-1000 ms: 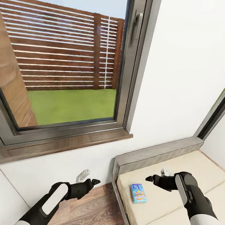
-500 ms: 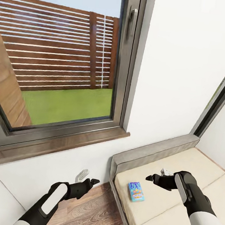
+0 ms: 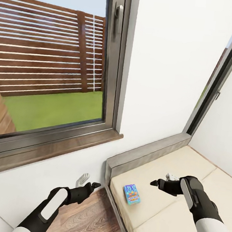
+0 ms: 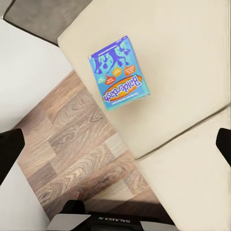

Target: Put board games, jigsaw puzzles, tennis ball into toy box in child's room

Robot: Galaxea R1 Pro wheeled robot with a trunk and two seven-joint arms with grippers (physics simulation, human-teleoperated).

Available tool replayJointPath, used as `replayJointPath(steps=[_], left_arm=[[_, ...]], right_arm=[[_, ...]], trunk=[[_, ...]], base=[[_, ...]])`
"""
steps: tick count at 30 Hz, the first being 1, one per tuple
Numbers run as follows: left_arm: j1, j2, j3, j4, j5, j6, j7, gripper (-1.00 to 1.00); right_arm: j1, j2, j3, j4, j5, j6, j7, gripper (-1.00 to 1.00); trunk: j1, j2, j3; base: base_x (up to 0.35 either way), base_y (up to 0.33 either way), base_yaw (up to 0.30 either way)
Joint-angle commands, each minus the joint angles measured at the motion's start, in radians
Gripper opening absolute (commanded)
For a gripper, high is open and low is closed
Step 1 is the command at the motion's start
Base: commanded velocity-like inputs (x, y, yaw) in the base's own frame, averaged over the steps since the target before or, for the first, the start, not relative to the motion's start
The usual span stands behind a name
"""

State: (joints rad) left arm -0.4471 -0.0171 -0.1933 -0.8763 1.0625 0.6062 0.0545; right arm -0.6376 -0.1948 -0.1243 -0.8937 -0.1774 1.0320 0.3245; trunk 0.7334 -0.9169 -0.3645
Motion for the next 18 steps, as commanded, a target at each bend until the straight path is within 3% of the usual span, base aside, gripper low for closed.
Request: replayJointPath(steps=[1, 8, 18], left_arm=[[-0.001, 0.000, 0.001, -0.001, 0.008, 0.003, 0.005, 1.00], [0.000, 0.000, 0.006, -0.001, 0.008, 0.003, 0.003, 1.00], [0.000, -0.001, 0.007, -0.001, 0.008, 0.003, 0.002, 1.00]], right_arm=[[0.000, 0.000, -0.001, -0.001, -0.002, 0.005, 0.001, 1.00], [0.003, 0.000, -0.001, -0.015, -0.003, 0.005, 0.001, 1.00], [0.004, 0.005, 0.010, -0.022, -0.001, 0.005, 0.002, 1.00]], trunk=[[0.004, -0.008, -0.003], [0.031, -0.057, -0.021], [0.069, -0.127, -0.051]], base=[[0.000, 0.000, -0.171], [0.000, 0.000, -0.114], [0.000, 0.000, -0.011]])
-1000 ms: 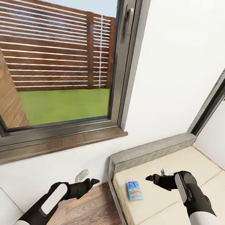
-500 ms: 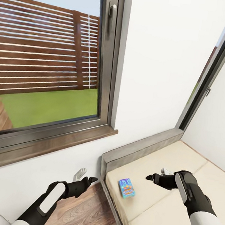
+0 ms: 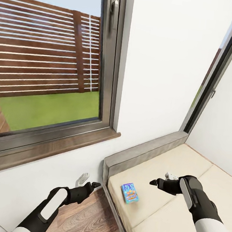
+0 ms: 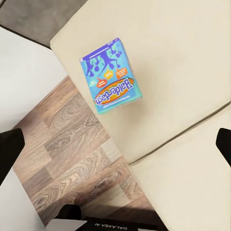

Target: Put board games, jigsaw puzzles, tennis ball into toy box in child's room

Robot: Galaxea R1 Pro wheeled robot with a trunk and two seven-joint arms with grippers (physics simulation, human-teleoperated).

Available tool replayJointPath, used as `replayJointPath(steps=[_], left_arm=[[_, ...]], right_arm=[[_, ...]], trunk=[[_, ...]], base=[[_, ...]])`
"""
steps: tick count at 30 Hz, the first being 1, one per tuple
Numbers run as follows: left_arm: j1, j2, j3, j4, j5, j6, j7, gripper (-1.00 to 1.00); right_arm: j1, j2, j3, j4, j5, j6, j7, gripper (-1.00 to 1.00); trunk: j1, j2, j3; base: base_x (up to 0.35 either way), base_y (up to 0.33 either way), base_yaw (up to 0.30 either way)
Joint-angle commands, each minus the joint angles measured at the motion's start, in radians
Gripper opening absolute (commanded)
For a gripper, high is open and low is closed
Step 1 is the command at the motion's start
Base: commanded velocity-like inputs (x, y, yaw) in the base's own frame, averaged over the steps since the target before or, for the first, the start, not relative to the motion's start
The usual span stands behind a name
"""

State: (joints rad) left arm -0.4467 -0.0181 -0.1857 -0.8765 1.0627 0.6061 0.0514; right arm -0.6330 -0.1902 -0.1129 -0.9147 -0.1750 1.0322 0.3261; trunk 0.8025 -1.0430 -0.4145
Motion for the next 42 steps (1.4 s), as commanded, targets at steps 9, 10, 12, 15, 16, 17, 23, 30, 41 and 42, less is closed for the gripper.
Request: replayJointPath(steps=[9, 10, 12, 15, 16, 17, 23, 30, 41, 42], left_arm=[[0.000, 0.001, 0.000, -0.001, 0.009, 0.003, 0.005, 1.00], [0.000, 0.001, 0.000, -0.001, 0.009, 0.003, 0.005, 1.00], [0.000, 0.001, 0.000, -0.001, 0.009, 0.003, 0.005, 1.00], [0.000, 0.001, 0.000, -0.001, 0.010, 0.003, 0.005, 1.00], [0.000, 0.001, 0.000, -0.001, 0.010, 0.003, 0.005, 1.00], [0.000, 0.001, 0.000, -0.001, 0.010, 0.003, 0.005, 1.00], [0.000, 0.000, 0.000, -0.001, 0.010, 0.003, 0.005, 1.00], [0.000, -0.002, 0.000, -0.001, 0.010, 0.003, 0.005, 1.00], [0.000, -0.006, -0.001, -0.001, 0.010, 0.003, 0.005, 1.00], [0.000, -0.006, -0.001, -0.001, 0.010, 0.003, 0.005, 1.00]], right_arm=[[-0.001, 0.000, -0.001, -0.001, -0.001, 0.005, 0.001, 1.00], [-0.002, 0.000, -0.001, -0.001, -0.001, 0.005, 0.001, 1.00], [-0.003, 0.000, -0.001, -0.001, -0.001, 0.005, 0.001, 1.00], [-0.004, 0.000, -0.001, 0.002, 0.000, 0.005, 0.001, 1.00], [-0.004, 0.000, -0.001, 0.002, 0.000, 0.005, 0.001, 1.00], [-0.004, 0.000, -0.001, 0.004, 0.000, 0.005, 0.001, 1.00], [-0.010, -0.001, -0.002, 0.015, 0.001, 0.004, -0.001, 1.00], [-0.071, -0.004, -0.004, 0.078, 0.001, 0.003, -0.005, 1.00], [-0.282, -0.038, -0.005, 0.370, 0.004, -0.019, -0.004, 1.00], [-0.293, -0.041, -0.005, 0.387, 0.004, -0.026, -0.003, 1.00]], trunk=[[0.035, -0.064, -0.029], [0.039, -0.071, -0.032], [0.046, -0.085, -0.039], [0.058, -0.106, -0.048], [0.062, -0.113, -0.051], [0.065, -0.120, -0.054], [0.088, -0.162, -0.073], [0.115, -0.211, -0.099], [0.157, -0.288, -0.143], [0.161, -0.295, -0.147]], base=[[0.000, 0.000, -0.001], [0.000, 0.000, 0.052], [0.000, 0.000, 0.076], [0.000, 0.000, 0.136], [0.000, 0.000, 0.170], [0.000, 0.000, 0.195], [0.000, 0.000, 0.233], [0.000, 0.000, 0.254], [0.000, 0.000, 0.246], [0.000, 0.000, 0.240]])
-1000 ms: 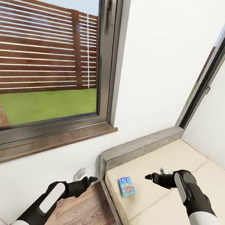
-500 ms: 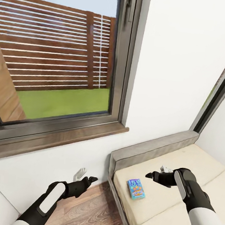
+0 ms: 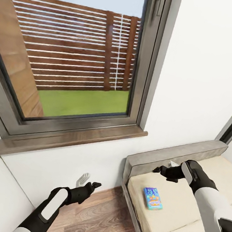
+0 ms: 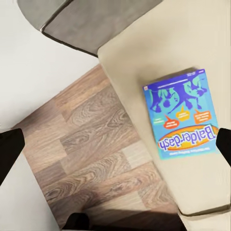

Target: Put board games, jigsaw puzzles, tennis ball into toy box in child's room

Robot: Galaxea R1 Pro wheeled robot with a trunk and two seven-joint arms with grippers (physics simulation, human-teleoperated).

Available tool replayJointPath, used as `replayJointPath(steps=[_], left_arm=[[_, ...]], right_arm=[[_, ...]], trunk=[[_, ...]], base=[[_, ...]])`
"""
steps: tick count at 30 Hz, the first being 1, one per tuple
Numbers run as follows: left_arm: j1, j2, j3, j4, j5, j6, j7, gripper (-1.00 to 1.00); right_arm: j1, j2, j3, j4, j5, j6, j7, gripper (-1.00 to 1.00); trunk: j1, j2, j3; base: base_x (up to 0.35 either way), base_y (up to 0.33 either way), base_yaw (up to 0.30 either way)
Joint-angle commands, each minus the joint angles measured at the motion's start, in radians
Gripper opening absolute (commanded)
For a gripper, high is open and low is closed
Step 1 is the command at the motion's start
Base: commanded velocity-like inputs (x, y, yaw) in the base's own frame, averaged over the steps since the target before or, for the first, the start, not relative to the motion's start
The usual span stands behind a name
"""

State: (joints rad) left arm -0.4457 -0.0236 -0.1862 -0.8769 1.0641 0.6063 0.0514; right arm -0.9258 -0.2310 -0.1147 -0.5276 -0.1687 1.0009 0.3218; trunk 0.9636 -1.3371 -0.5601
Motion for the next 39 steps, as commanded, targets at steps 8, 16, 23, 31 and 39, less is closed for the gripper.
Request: replayJointPath(steps=[8, 16, 23, 31, 39], left_arm=[[-0.001, -0.001, -0.001, -0.001, 0.008, 0.003, 0.005, 1.00], [-0.001, -0.001, -0.001, -0.001, 0.007, 0.003, 0.005, 1.00], [-0.001, -0.001, -0.001, -0.001, 0.007, 0.003, 0.005, 1.00], [-0.001, -0.001, -0.002, -0.001, 0.008, 0.003, 0.005, 1.00], [-0.001, -0.001, -0.004, -0.001, 0.009, 0.002, 0.003, 1.00]], right_arm=[[-0.033, -0.013, -0.002, 0.049, -0.003, -0.029, 0.005, 1.00], [-0.040, -0.023, -0.004, 0.062, -0.003, -0.041, 0.001, 1.00], [-0.037, -0.046, -0.009, 0.065, -0.006, -0.042, -0.003, 1.00], [-0.033, -0.091, -0.012, 0.069, -0.009, -0.041, -0.005, 1.00], [-0.032, -0.118, -0.013, 0.073, -0.013, -0.040, -0.006, 1.00]], trunk=[[0.031, -0.057, -0.033], [0.061, -0.113, -0.060], [0.088, -0.162, -0.082], [0.107, -0.197, -0.098], [0.107, -0.197, -0.098]], base=[[0.000, 0.000, 0.204], [0.000, 0.000, 0.050], [0.000, 0.000, 0.014], [0.000, 0.000, 0.004], [0.000, 0.000, -0.004]])
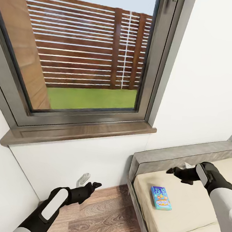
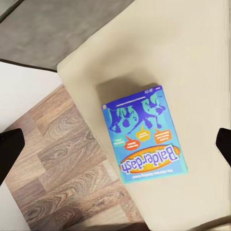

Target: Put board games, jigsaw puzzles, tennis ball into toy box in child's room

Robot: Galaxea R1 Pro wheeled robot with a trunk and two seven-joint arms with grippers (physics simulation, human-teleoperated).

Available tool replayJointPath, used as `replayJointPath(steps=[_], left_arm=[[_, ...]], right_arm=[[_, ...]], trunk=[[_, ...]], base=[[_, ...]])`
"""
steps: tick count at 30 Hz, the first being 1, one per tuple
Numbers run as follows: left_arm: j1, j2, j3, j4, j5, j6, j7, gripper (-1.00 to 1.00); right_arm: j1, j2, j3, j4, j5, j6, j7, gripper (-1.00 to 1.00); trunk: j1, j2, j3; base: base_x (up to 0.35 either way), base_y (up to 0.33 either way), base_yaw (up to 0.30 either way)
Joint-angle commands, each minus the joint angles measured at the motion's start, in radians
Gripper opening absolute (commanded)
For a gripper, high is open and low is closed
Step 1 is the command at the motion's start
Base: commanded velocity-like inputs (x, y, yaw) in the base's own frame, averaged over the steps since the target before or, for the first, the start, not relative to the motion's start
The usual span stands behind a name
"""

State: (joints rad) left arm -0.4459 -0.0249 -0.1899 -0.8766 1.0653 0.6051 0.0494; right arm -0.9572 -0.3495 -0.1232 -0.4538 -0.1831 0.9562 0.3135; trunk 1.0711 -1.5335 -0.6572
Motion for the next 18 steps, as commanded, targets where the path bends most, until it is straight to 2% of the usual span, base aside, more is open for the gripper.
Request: replayJointPath(steps=[1, 18], left_arm=[[0.000, 0.000, 0.000, -0.001, 0.008, 0.003, 0.005, 1.00], [0.001, -0.001, 0.001, -0.009, 0.012, 0.004, -0.004, 1.00]], right_arm=[[0.000, 0.000, -0.004, -0.001, 0.001, 0.005, 0.003, 1.00], [0.000, 0.001, -0.002, 0.004, 0.000, 0.012, 0.005, 1.00]], trunk=[[0.000, 0.000, -0.001], [0.000, 0.000, -0.001]], base=[[0.000, 0.000, -0.032], [0.000, 0.000, -0.158]])
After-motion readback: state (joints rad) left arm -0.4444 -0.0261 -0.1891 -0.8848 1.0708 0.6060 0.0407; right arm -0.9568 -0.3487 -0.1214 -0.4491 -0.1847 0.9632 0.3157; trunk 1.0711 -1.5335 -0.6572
